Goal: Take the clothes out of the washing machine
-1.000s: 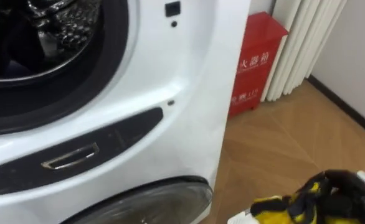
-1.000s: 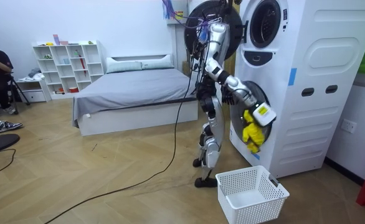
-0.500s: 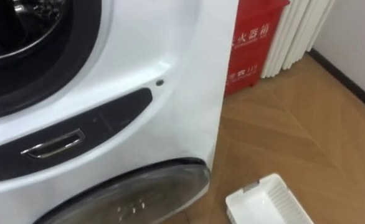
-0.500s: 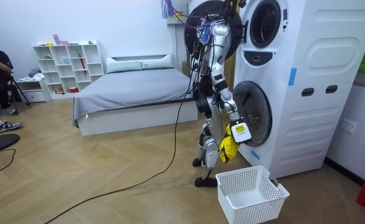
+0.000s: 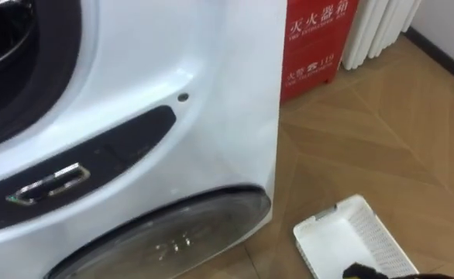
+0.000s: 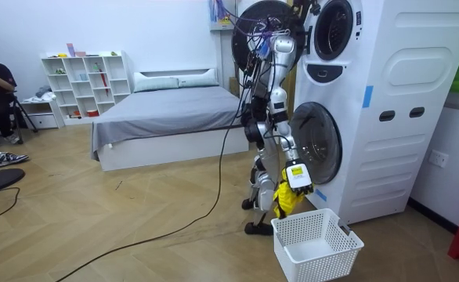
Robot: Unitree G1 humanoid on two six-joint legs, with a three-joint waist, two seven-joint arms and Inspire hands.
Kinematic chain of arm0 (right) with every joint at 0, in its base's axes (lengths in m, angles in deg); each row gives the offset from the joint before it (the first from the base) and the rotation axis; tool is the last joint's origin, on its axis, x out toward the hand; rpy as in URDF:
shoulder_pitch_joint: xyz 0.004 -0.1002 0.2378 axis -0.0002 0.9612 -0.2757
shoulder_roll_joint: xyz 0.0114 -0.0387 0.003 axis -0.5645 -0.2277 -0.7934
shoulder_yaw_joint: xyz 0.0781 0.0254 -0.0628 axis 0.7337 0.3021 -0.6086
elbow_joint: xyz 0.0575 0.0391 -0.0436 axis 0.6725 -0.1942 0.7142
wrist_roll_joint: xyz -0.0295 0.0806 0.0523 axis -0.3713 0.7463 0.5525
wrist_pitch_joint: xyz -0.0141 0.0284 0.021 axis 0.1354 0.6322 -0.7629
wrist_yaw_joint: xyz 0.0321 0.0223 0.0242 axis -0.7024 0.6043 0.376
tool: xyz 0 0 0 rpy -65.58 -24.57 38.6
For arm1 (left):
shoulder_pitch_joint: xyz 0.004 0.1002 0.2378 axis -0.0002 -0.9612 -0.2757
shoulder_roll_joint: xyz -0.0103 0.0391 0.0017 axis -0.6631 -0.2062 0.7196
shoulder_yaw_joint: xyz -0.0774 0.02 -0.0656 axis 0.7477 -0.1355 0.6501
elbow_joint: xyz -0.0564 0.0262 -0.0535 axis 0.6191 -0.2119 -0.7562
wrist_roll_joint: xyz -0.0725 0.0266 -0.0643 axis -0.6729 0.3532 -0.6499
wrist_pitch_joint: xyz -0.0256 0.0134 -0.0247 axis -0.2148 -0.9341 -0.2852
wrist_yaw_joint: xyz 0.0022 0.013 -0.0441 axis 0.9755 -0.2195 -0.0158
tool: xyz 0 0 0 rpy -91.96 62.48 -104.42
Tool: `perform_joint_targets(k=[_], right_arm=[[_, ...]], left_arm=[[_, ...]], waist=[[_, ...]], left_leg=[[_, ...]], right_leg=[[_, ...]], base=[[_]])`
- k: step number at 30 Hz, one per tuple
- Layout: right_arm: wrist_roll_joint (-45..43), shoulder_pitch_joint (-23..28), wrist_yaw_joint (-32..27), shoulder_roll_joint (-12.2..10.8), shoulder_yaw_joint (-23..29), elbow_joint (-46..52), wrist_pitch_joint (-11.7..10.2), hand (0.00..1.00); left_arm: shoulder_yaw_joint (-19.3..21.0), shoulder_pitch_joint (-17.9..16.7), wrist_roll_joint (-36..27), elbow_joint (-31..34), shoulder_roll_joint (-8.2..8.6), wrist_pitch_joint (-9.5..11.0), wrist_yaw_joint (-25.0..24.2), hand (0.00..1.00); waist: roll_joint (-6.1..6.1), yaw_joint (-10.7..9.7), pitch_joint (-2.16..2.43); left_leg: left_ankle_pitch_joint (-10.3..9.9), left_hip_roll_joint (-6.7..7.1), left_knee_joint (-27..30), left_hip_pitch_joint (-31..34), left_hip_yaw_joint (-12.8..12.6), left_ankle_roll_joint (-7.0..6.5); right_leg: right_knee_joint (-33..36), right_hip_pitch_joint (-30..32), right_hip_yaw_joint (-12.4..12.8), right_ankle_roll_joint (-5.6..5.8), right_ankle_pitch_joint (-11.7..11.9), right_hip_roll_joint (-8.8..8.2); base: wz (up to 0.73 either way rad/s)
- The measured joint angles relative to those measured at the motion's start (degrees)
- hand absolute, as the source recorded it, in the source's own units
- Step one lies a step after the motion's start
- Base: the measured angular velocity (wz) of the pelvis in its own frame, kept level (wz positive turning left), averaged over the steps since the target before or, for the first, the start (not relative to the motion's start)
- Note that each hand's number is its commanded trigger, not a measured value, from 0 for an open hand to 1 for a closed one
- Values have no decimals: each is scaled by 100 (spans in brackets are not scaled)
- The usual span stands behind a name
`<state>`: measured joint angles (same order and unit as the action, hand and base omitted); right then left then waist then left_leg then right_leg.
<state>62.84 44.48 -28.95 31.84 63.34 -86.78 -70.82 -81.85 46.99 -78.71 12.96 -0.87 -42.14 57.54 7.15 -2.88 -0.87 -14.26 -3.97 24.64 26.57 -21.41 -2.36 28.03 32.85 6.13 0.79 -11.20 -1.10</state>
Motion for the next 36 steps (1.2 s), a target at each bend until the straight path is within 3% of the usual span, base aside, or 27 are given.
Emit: perform_joint_targets(k=[5,9,15,20,21,22,36], right_arm=[[133,-32,-232,92,-3,-3,-144,100],[117,-271,-345,301,7,-4,-149,100],[180,-486,-682,492,7,272,-260,100],[180,-490,-778,509,4,442,-270,97],[180,-491,-778,511,4,456,-269,61],[181,-491,-778,512,4,459,-269,0],[377,-490,-824,566,-232,521,-268,0]], left_arm=[[-131,-59,-344,111,0,9,28,0],[-324,-82,-440,340,-15,51,99,0],[-323,-235,-445,707,-48,162,151,0],[-323,-283,-445,730,-62,165,204,0],[-323,-283,-447,729,-66,170,204,0],[-323,-283,-447,729,-67,170,204,0],[-324,-324,-457,768,-132,167,204,0]], waist=[[-4,26,-3],[-22,1,-15],[-40,8,-21],[-56,17,-27],[-57,18,-28],[-58,17,-28],[-189,36,-54]], left_leg=[[40,96,-60,28,-35,-59],[168,271,-220,108,-33,-129],[181,290,-191,190,-33,-143],[181,292,-192,221,-33,-143],[181,292,-191,241,-33,-143],[181,292,-190,254,-33,-143],[195,339,-101,398,48,-167]], right_leg=[[93,121,35,39,-40,-79],[269,338,71,86,-73,-212],[277,405,54,91,-74,-247],[275,428,42,101,-81,-258],[279,443,40,103,-82,-259],[283,452,39,103,-81,-260],[379,579,10,136,-108,-309]], base=[[3],[8],[3],[0],[0],[0],[3]])
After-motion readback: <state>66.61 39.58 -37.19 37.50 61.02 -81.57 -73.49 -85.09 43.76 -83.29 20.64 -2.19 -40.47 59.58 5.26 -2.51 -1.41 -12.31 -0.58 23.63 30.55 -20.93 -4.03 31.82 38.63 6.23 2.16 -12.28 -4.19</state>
